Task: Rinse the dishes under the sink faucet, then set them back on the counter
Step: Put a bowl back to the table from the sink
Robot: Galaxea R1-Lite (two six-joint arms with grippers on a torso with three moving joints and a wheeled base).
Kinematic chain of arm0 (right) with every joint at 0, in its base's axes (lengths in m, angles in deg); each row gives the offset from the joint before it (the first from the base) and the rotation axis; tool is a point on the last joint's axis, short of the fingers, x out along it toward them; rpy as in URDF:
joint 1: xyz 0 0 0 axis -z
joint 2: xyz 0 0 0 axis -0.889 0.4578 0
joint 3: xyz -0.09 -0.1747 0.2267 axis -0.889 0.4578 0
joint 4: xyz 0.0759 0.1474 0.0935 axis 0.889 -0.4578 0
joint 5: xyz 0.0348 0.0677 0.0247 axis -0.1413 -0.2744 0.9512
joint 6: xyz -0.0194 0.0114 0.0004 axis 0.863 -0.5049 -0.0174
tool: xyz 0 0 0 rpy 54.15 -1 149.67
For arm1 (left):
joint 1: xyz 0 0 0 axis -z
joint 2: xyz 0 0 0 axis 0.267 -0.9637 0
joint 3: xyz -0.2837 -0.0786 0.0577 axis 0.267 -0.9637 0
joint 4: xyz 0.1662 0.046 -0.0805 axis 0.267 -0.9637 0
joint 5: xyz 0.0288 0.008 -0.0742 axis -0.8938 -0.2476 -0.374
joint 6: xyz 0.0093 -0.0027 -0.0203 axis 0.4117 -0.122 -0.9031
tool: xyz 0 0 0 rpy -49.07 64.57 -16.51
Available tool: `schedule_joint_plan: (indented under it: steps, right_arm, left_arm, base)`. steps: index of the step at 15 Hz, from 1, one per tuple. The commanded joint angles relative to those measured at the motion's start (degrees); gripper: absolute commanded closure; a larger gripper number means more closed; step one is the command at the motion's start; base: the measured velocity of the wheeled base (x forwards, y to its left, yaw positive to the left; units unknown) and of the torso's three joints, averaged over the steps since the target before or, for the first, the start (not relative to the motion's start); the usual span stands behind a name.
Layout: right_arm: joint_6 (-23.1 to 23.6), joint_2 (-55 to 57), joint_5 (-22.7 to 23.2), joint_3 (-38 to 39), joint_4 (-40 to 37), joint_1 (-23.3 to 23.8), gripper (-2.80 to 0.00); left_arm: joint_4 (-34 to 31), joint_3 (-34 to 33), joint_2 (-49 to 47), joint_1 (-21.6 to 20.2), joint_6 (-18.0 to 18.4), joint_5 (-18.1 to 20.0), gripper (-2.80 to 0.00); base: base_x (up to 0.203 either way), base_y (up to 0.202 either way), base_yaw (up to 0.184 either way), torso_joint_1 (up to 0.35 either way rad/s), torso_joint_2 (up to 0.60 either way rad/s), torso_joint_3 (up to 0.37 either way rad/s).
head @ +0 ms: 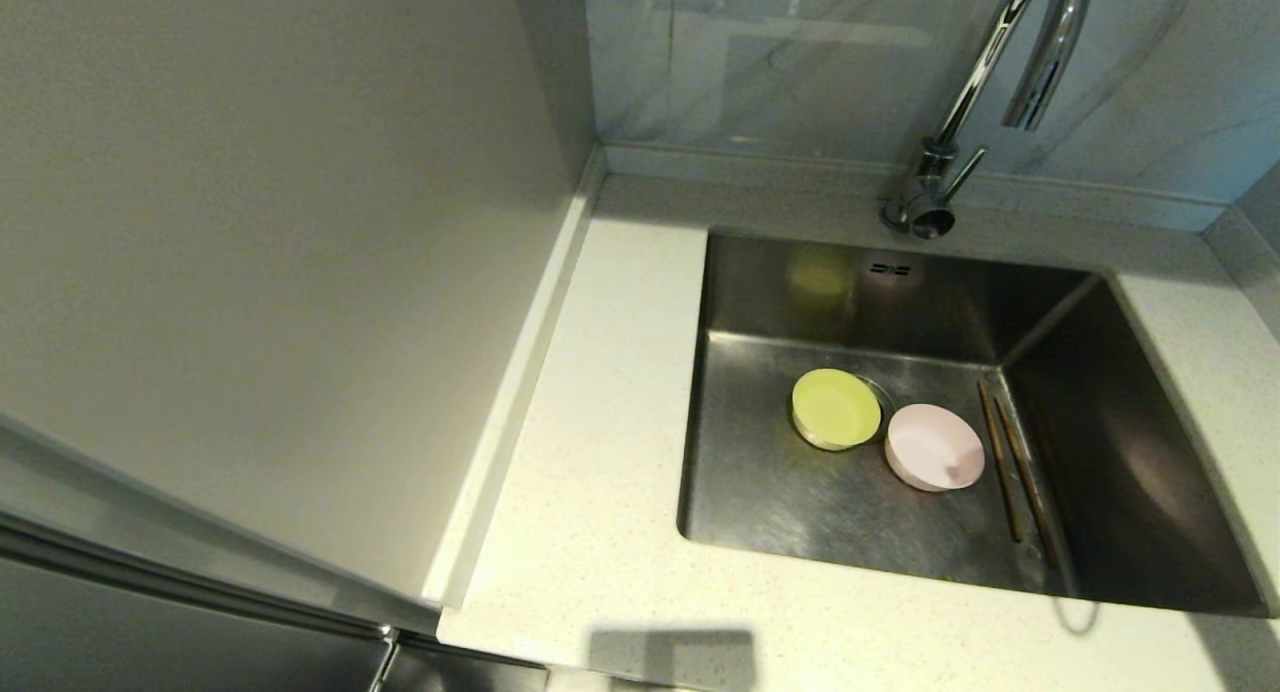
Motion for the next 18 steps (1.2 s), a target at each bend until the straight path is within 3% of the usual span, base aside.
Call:
schedule_joint_plan:
  steps: [1, 4, 9, 10, 18]
  right_arm:
    - [-0.37, 3.38, 0.05, 1.81, 5.43, 0.11, 0.0]
    - [-4.37, 7.17, 0.01, 7.18, 18.13, 0.2, 0.0]
    - [-7.08, 8.87, 0.17, 9.71, 20.5, 0.21, 0.0]
    - [-7.07, 9.17, 0.17, 9.58, 20.5, 0.21, -2.8]
    - [-6.92, 12.75, 1.89, 9.5, 23.29, 0.13, -2.8]
  left_arm:
    - [0.02, 0.0, 0.18, 0.0, -0.02, -0.03, 0.0]
    - [0.02, 0.0, 0.18, 0.0, -0.02, -0.03, 0.0]
    - [0.02, 0.0, 0.18, 0.0, -0.02, -0.03, 0.0]
    - [0.02, 0.0, 0.18, 0.0, -0.02, -0.11, 0.0]
    - [0.02, 0.0, 0.18, 0.0, -0.02, -0.03, 0.0]
  base:
    - [0.0, 0.0, 0.0, 0.0, 0.0, 0.0]
    - [0.0, 0.0, 0.0, 0.0, 0.0, 0.0]
    - [0.0, 0.0, 0.0, 0.0, 0.0, 0.0]
    - [0.0, 0.0, 0.0, 0.0, 0.0, 0.0]
    - [0.0, 0.0, 0.0, 0.0, 0.0, 0.0]
